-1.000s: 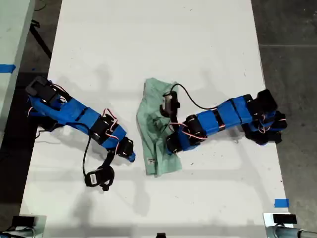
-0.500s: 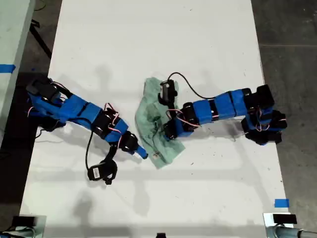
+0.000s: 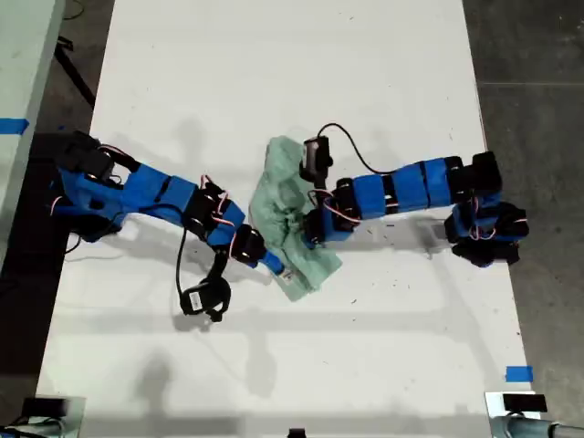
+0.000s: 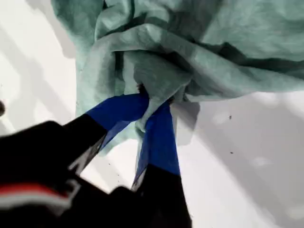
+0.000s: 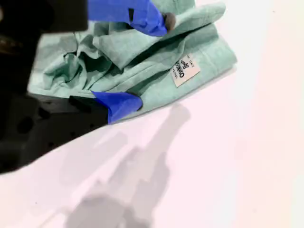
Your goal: Fold t-shirt
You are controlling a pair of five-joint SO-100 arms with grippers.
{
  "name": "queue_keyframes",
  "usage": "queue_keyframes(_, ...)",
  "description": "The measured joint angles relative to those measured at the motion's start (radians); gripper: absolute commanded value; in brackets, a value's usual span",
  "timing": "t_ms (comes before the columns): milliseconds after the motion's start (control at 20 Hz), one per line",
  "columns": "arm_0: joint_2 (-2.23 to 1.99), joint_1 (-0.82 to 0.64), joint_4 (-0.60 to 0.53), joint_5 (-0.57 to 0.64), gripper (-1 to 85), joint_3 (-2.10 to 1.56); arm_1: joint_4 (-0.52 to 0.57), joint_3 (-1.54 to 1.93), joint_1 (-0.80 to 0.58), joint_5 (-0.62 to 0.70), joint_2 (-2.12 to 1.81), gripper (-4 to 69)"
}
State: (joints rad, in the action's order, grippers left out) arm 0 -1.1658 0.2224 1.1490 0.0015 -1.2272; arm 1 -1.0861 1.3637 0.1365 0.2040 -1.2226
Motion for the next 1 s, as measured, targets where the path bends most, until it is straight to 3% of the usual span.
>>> queue_keyframes(100,0.051,0.023,-0.02,-0.008,26.9,0.046,0.014,0.0,0.061,-0.058,0.0,1.9)
queue_keyframes(150,0.063,0.032,-0.029,-0.009,27.0,0.061,0.026,0.0,0.092,-0.084,0.0,6.8)
queue_keyframes(250,0.067,0.048,-0.044,-0.011,27.8,0.075,0.049,0.0,0.141,-0.109,0.0,33.8)
queue_keyframes(800,0.16,0.147,-0.032,-0.077,28.9,0.094,-0.015,0.163,0.192,-0.178,-0.141,26.3)
queue_keyframes(1000,0.25,0.144,-0.037,-0.092,29.4,0.155,0.083,0.241,0.201,-0.184,-0.153,24.3)
